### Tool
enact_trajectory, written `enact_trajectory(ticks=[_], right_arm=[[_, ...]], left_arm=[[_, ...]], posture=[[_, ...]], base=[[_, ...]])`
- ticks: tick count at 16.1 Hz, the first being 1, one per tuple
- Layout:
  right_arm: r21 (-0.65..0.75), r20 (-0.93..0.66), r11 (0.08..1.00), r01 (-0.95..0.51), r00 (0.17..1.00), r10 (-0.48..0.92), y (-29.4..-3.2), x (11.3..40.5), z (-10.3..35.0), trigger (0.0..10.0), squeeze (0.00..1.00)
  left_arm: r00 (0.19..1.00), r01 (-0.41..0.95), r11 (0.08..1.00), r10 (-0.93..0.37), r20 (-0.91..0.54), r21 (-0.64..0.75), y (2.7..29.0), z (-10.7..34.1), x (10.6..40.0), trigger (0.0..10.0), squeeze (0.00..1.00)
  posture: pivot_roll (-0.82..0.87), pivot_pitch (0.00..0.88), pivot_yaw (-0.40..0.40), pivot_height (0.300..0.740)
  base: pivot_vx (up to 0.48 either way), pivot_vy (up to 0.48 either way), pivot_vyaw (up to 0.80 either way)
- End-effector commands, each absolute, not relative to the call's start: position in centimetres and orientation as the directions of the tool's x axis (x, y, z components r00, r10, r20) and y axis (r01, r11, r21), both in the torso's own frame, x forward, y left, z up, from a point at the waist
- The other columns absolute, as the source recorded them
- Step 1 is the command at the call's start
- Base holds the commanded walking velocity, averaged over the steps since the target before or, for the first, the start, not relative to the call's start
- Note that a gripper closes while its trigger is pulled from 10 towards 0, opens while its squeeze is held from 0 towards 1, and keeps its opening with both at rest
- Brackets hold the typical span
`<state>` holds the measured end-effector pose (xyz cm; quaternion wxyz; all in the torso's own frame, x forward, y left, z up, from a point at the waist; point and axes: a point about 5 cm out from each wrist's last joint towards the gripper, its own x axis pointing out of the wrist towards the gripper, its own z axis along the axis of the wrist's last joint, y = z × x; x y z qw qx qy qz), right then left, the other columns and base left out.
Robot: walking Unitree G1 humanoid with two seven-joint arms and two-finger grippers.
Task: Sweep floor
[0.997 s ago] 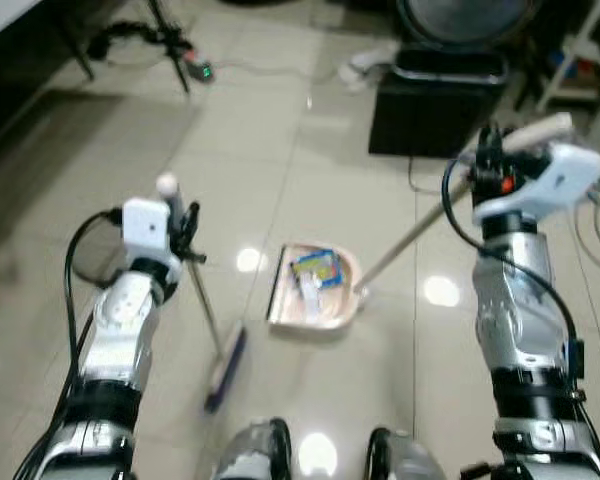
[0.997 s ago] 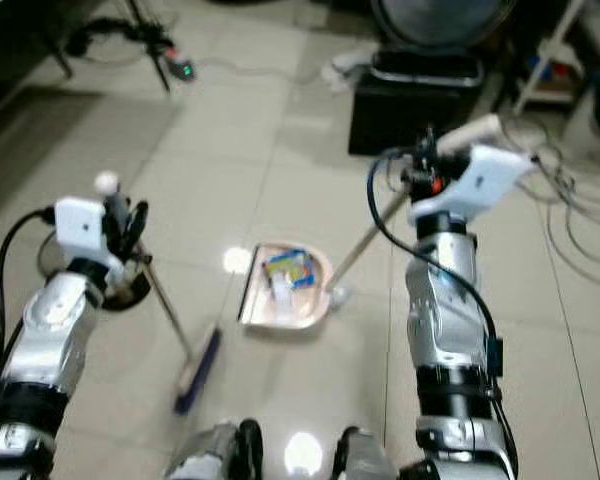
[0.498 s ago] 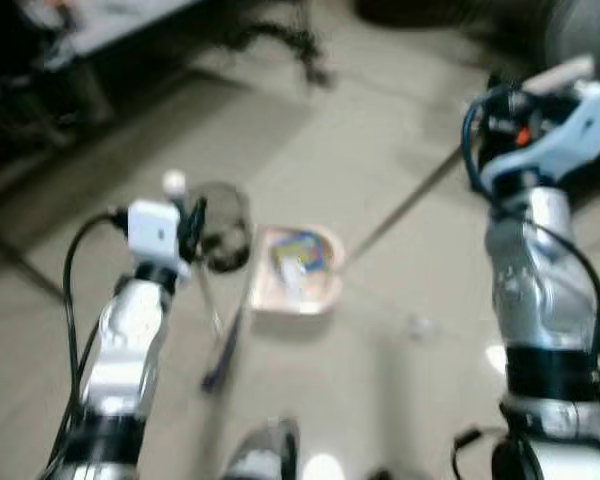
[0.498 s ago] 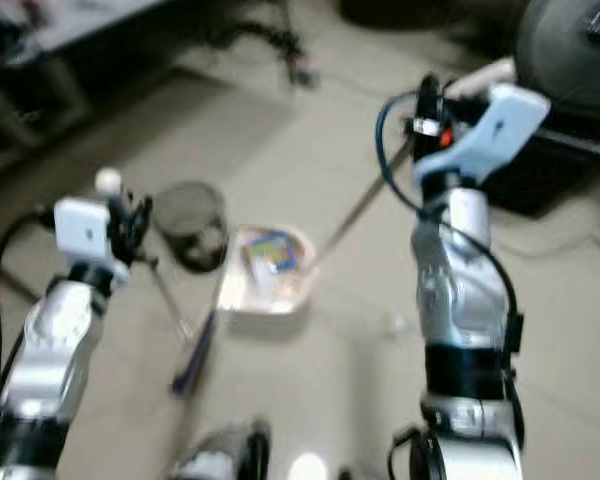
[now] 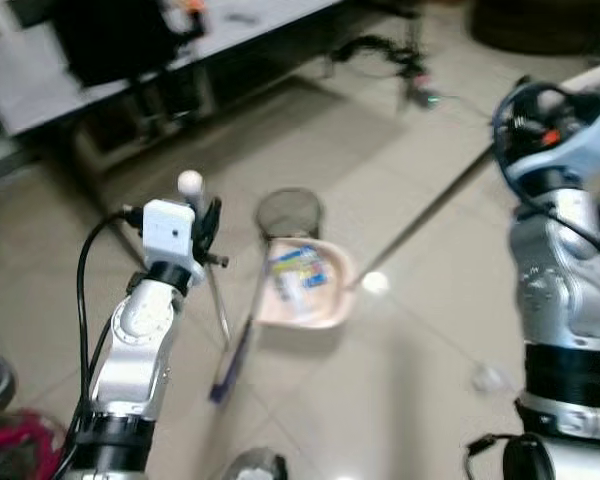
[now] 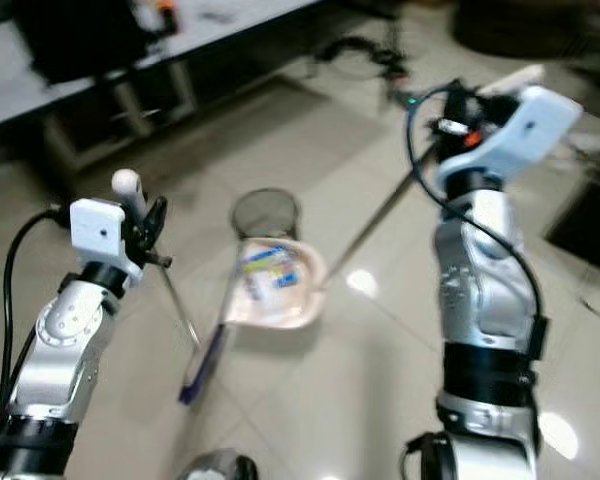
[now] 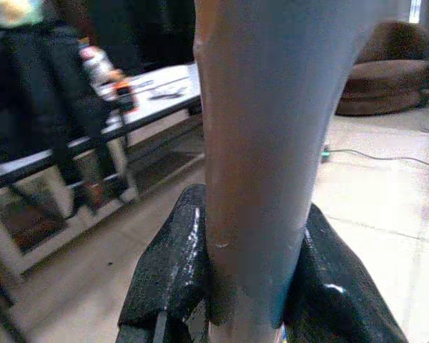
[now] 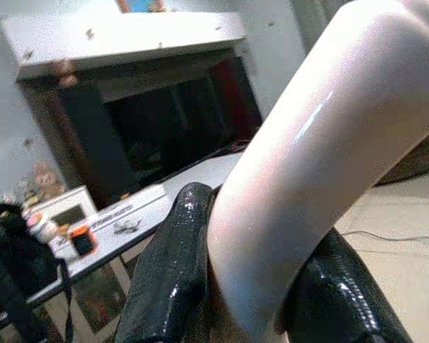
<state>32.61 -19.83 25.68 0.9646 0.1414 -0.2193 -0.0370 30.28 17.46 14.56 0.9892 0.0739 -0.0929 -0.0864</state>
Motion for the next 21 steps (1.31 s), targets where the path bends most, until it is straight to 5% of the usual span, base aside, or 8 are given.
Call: enact_trajectory(ticks=[1,21], right_arm=[[0.309,0.466,0.950,-0.053,0.879,-0.103,-18.6,32.5,27.1,10.0,0.00],[0.412,0.455,0.906,0.097,0.840,-0.297,-21.5,32.4,27.9,10.0,0.00]], left_arm=[[0.971,0.130,0.974,-0.163,0.176,0.187,18.2,15.0,30.3,10.0,0.00],[0.978,0.128,0.978,-0.153,0.143,0.167,18.1,14.3,29.7,10.0,0.00]], posture=[[-0.01,0.068,0.079,0.740],[-0.01,0.089,0.075,0.740]], base=[[0.428,0.000,0.77],[0.454,0.000,0.02]])
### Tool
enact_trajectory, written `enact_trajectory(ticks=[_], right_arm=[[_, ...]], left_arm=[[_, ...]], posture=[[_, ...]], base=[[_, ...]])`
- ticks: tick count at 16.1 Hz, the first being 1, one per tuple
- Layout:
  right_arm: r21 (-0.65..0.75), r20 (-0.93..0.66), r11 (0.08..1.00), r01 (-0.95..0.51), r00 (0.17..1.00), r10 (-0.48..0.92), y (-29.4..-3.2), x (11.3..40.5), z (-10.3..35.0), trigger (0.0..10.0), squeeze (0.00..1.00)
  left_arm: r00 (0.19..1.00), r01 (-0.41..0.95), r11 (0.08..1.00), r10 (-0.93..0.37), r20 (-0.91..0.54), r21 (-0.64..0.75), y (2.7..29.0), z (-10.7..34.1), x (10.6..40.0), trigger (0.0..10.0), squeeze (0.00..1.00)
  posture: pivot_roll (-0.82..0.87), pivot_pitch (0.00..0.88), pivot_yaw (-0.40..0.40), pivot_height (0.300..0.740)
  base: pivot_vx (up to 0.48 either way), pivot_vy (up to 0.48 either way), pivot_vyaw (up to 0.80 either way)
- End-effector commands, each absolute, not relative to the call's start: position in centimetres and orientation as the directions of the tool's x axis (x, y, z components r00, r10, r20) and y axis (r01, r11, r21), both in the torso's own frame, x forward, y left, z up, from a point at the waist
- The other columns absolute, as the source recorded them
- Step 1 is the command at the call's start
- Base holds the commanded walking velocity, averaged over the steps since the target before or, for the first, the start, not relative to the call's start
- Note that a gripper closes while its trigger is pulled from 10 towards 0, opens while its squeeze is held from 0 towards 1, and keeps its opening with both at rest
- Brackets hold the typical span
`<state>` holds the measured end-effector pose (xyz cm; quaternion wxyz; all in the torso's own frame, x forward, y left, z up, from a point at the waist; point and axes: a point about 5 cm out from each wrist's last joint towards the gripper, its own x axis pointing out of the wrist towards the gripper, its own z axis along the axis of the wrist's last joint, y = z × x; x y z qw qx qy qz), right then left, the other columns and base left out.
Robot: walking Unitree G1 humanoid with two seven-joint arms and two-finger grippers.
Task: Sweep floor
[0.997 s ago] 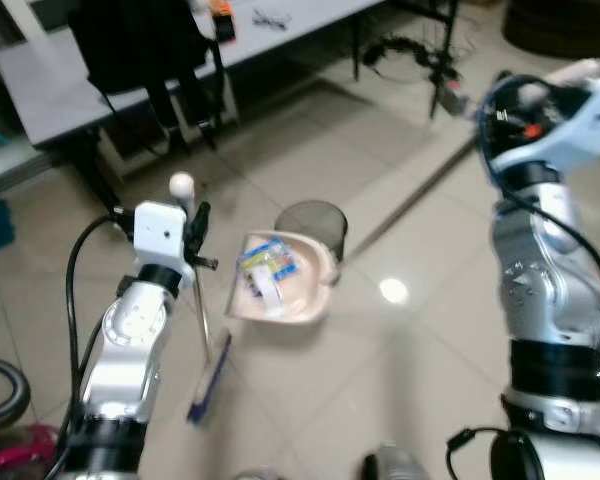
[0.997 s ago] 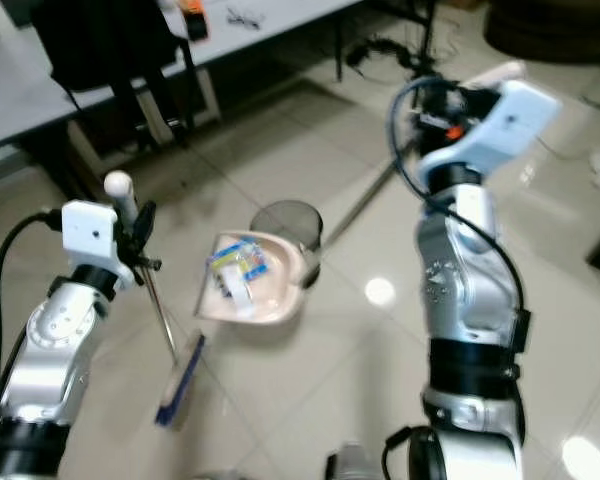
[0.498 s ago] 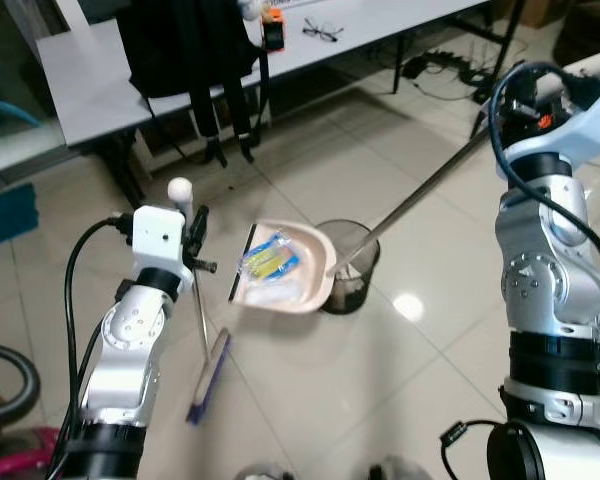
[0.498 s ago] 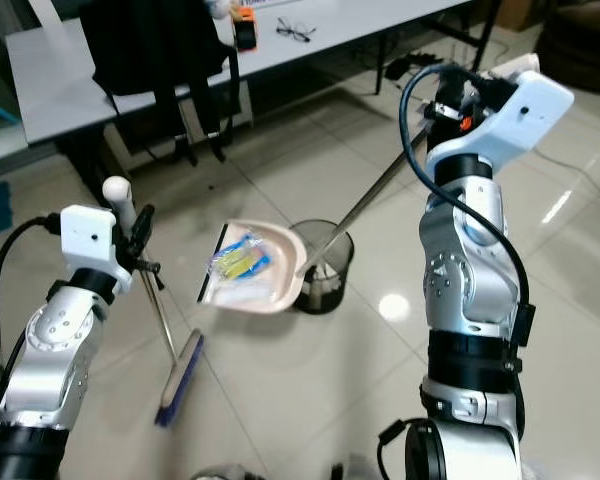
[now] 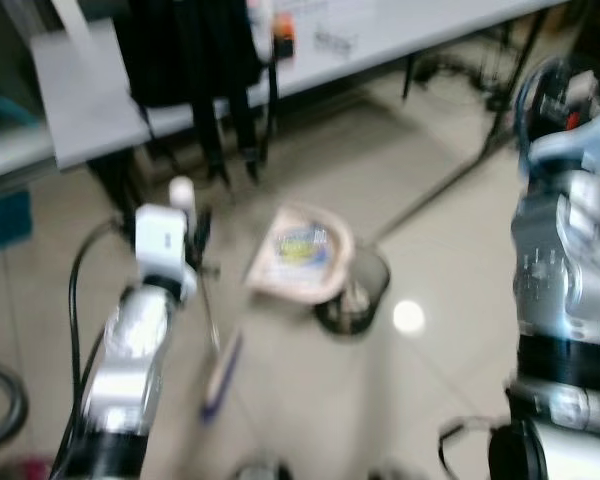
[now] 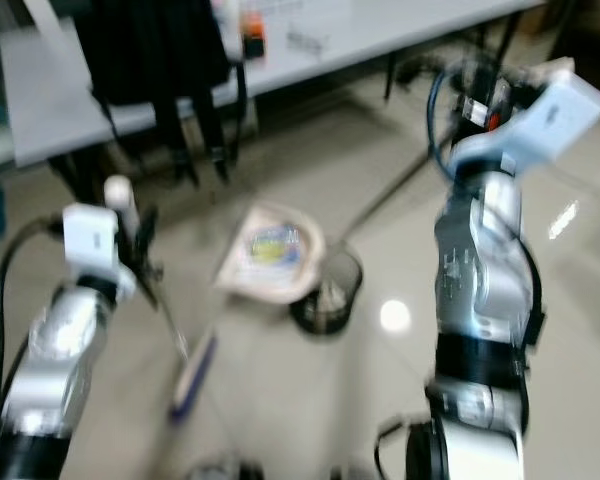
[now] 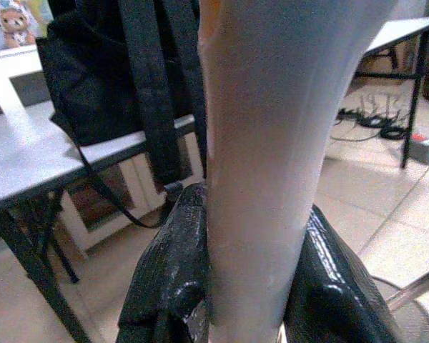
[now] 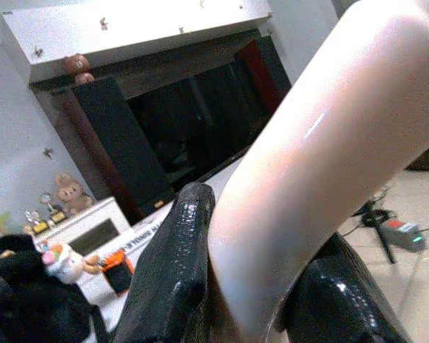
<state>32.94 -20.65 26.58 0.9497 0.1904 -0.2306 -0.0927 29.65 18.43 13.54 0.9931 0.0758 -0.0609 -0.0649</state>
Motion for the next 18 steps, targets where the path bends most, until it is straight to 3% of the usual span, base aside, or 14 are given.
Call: enact_trajectory(ticks=[1,8,18], right_arm=[[0.412,0.456,0.905,0.104,0.836,-0.304,-21.8,32.3,28.0,10.0,0.00],[0.425,0.465,0.896,0.132,0.817,-0.341,-23.2,31.7,28.3,10.0,0.00],[0.362,0.484,0.918,0.161,0.810,-0.332,-24.1,31.5,28.6,10.0,0.00]], left_arm=[[0.978,0.132,0.977,-0.156,0.141,0.167,18.1,14.3,29.7,10.0,0.00],[0.978,0.147,0.976,-0.168,0.126,0.164,18.0,14.1,29.7,10.0,0.00],[0.982,0.140,0.980,-0.156,0.108,0.144,18.1,13.6,29.7,10.0,0.00]], posture=[[-0.01,0.091,0.076,0.740],[-0.01,0.095,0.083,0.740],[-0.01,0.083,0.082,0.740]], base=[[0.461,0.000,0.00],[0.410,0.000,0.00],[0.000,0.000,0.00]])
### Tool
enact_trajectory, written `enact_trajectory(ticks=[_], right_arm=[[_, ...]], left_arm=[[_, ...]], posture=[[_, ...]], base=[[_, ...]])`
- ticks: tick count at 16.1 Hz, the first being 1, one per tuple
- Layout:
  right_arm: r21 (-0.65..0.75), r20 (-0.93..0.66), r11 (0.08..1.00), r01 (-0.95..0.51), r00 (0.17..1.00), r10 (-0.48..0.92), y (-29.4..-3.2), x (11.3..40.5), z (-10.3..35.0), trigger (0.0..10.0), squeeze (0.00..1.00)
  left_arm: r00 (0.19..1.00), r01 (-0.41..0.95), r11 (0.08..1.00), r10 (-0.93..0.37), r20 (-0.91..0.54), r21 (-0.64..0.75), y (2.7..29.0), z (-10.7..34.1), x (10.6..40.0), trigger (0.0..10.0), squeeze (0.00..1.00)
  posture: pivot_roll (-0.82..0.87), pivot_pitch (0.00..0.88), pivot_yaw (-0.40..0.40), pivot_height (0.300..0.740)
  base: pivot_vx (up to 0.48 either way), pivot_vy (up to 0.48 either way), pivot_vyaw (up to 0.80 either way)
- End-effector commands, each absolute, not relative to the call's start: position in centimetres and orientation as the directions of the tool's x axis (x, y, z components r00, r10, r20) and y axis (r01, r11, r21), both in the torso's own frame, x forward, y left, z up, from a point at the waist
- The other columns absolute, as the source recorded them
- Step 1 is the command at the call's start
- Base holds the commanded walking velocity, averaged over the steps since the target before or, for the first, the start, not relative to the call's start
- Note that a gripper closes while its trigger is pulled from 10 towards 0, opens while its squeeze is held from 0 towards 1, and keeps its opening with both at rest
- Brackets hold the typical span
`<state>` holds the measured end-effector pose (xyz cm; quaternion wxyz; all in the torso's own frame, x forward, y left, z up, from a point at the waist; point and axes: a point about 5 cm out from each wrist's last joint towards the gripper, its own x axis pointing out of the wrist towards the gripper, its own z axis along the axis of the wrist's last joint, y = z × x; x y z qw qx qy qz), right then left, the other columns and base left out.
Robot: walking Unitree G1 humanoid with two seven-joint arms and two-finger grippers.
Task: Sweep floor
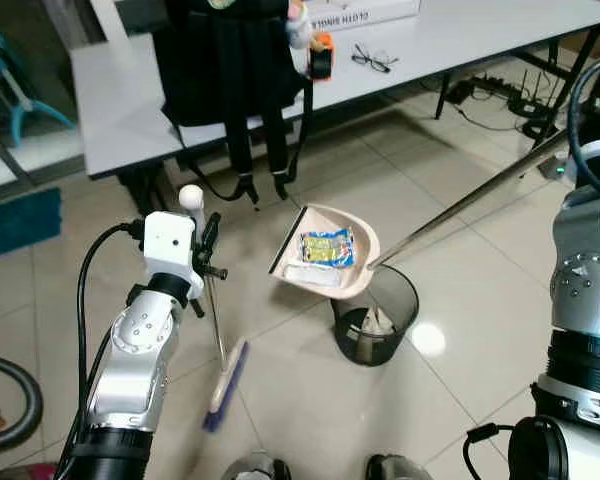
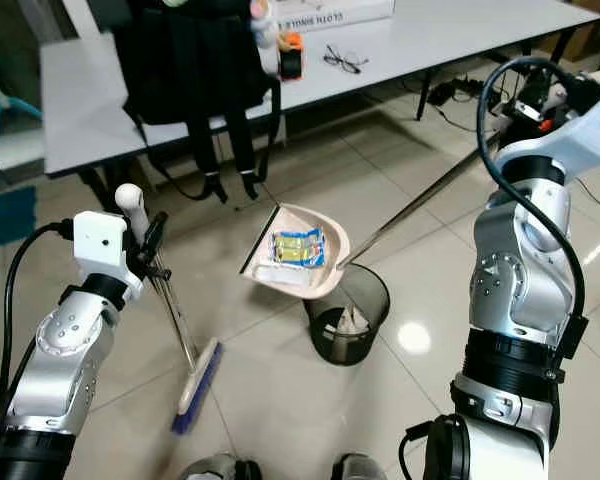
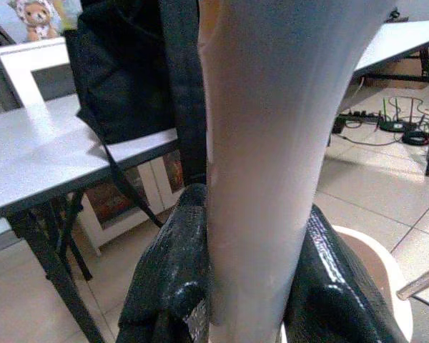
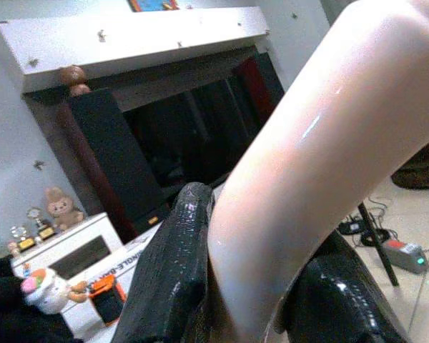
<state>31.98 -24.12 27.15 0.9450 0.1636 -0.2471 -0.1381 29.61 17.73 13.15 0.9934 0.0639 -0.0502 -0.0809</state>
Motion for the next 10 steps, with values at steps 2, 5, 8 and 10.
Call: enact_trajectory(ticks=[2,5,8,10], right_arm=[[0.294,0.524,0.946,0.137,0.805,-0.279,-23.7,31.3,29.1,10.0,0.00],[0.163,0.569,0.981,0.106,0.803,-0.181,-23.1,31.1,29.9,10.0,0.00],[0.014,0.596,0.998,0.057,0.801,-0.054,-21.8,31.0,30.1,10.0,0.00],[-0.044,0.604,0.999,0.023,0.797,0.008,-20.7,31.0,29.6,10.0,0.00]], left_arm=[[0.982,0.142,0.979,-0.158,0.106,0.148,18.0,13.5,29.6,10.0,0.00],[0.982,0.143,0.978,-0.160,0.105,0.151,17.9,13.5,29.6,10.0,0.00],[0.981,0.150,0.977,-0.166,0.103,0.154,17.8,13.4,29.5,10.0,0.00],[0.980,0.153,0.976,-0.170,0.102,0.156,17.7,13.4,29.5,10.0,0.00]], posture=[[-0.01,0.079,0.080,0.740],[-0.01,0.074,0.076,0.740],[-0.01,0.072,0.077,0.740],[-0.01,0.071,0.077,0.740]], base=[[0.000,0.000,0.00],[0.000,0.000,0.00],[0.000,0.000,0.00],[0.000,0.000,0.00]])
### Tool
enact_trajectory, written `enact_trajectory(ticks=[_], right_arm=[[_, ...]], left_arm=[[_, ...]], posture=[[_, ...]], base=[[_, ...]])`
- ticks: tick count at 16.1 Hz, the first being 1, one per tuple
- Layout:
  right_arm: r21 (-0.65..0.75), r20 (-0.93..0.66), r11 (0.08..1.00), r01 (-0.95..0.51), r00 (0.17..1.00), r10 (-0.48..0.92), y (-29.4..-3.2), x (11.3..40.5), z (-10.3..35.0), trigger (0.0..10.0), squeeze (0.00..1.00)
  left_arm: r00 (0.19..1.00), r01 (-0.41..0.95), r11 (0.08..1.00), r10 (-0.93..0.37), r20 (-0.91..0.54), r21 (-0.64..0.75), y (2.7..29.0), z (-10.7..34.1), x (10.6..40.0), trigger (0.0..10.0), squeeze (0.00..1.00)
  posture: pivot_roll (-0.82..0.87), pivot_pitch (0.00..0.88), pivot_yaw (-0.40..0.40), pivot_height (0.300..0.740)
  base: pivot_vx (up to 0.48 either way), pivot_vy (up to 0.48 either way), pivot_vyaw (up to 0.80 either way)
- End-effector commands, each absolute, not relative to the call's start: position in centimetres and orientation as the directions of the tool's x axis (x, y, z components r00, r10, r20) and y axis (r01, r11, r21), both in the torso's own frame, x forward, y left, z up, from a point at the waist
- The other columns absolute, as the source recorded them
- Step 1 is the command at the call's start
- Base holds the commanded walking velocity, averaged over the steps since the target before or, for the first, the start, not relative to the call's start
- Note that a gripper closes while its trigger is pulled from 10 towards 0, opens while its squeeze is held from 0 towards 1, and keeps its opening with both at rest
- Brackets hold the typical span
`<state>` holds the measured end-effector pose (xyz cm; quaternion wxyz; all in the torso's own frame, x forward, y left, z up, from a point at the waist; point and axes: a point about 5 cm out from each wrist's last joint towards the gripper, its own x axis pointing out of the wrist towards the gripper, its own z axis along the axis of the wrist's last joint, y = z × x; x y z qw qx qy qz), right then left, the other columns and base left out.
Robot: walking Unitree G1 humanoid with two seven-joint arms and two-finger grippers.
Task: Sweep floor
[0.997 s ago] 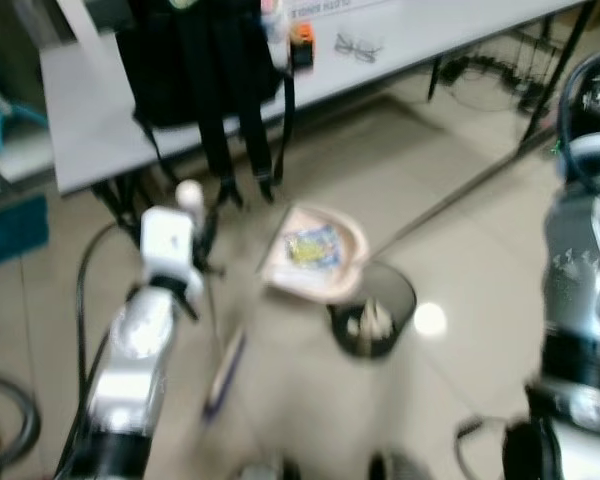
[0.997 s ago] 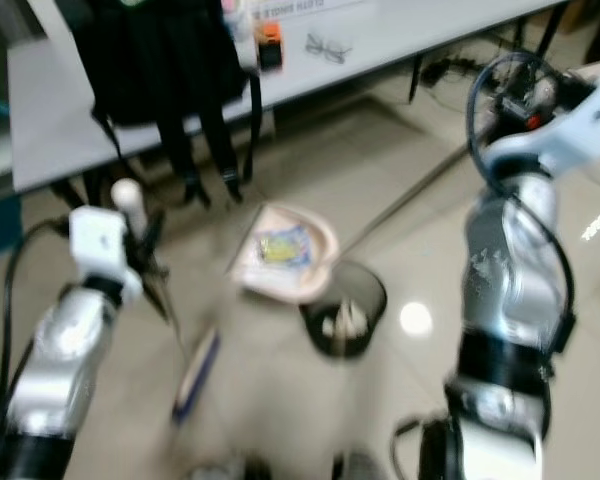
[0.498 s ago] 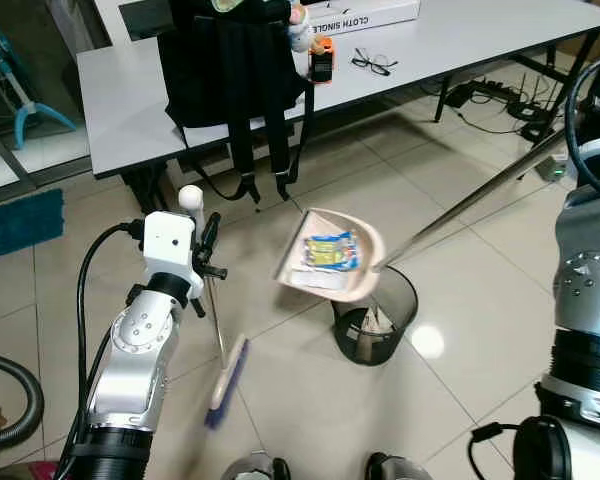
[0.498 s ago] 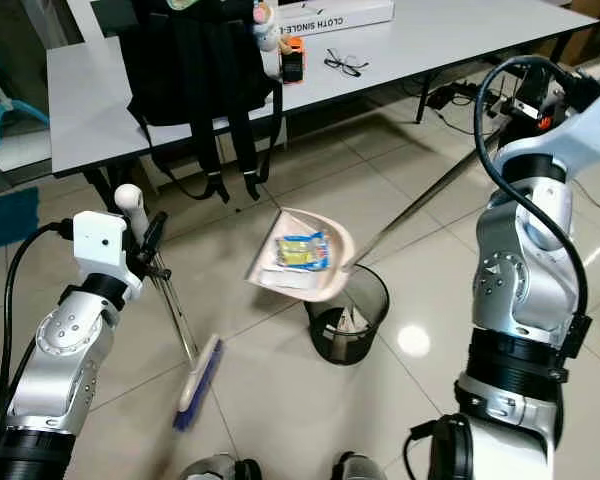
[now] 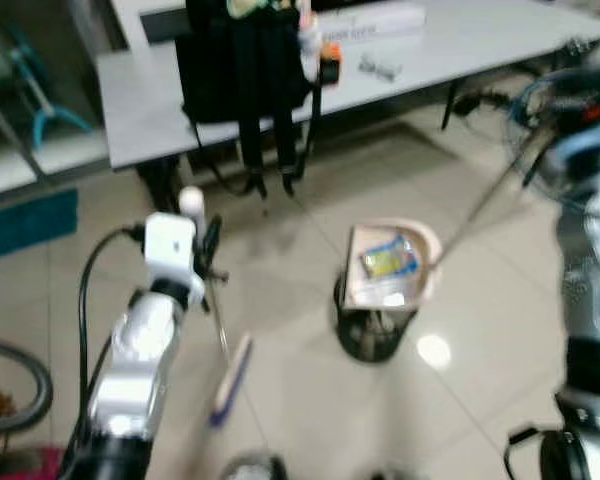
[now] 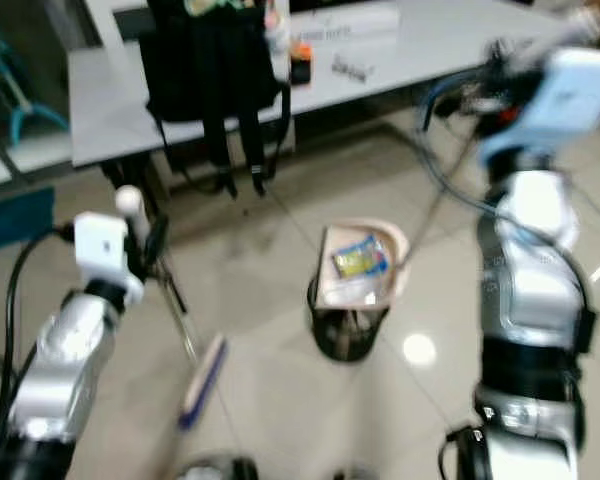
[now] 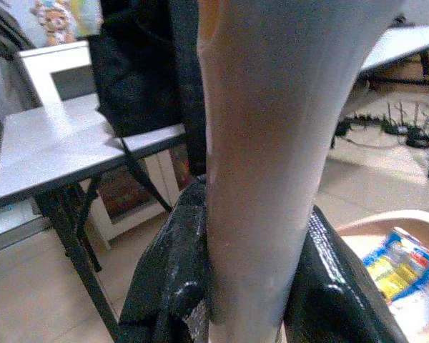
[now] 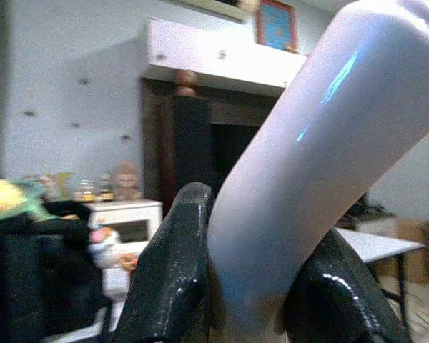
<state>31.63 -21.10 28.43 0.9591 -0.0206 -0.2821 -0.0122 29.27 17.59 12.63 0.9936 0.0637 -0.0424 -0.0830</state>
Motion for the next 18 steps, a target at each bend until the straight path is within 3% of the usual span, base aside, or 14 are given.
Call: enact_trajectory(ticks=[1,8,12,14,18], right_arm=[[-0.077,0.614,0.997,0.002,0.788,0.046,-19.9,31.0,29.1,10.0,0.00],[-0.331,0.663,0.943,-0.021,0.706,0.248,-15.6,31.4,26.6,10.0,0.00],[-0.454,0.614,0.879,-0.149,0.662,0.430,-12.7,31.6,24.5,10.0,0.00],[-0.634,0.524,0.751,-0.183,0.613,0.592,-10.4,30.8,22.6,10.0,0.00],[-0.766,0.430,0.615,-0.188,0.562,0.707,-9.0,30.2,21.0,10.0,0.00]], left_arm=[[0.980,0.155,0.975,-0.172,0.102,0.157,17.7,13.4,29.5,10.0,0.00],[0.980,0.154,0.973,-0.172,0.102,0.171,17.9,13.6,29.5,10.0,0.00],[0.978,0.162,0.972,-0.181,0.101,0.173,17.7,13.6,29.6,10.0,0.00],[0.978,0.165,0.971,-0.184,0.101,0.176,17.7,13.7,29.8,10.0,0.00],[0.977,0.169,0.969,-0.189,0.102,0.180,17.7,13.8,30.0,10.0,0.00]], posture=[[-0.01,0.072,0.077,0.740],[0.01,0.094,0.085,0.740],[0.02,0.098,0.089,0.740],[0.02,0.096,0.091,0.740],[0.02,0.091,0.098,0.740]], base=[[0.000,0.000,0.00],[0.000,0.000,0.00],[0.000,0.000,0.00],[0.000,0.000,0.00],[0.000,0.000,0.00]])
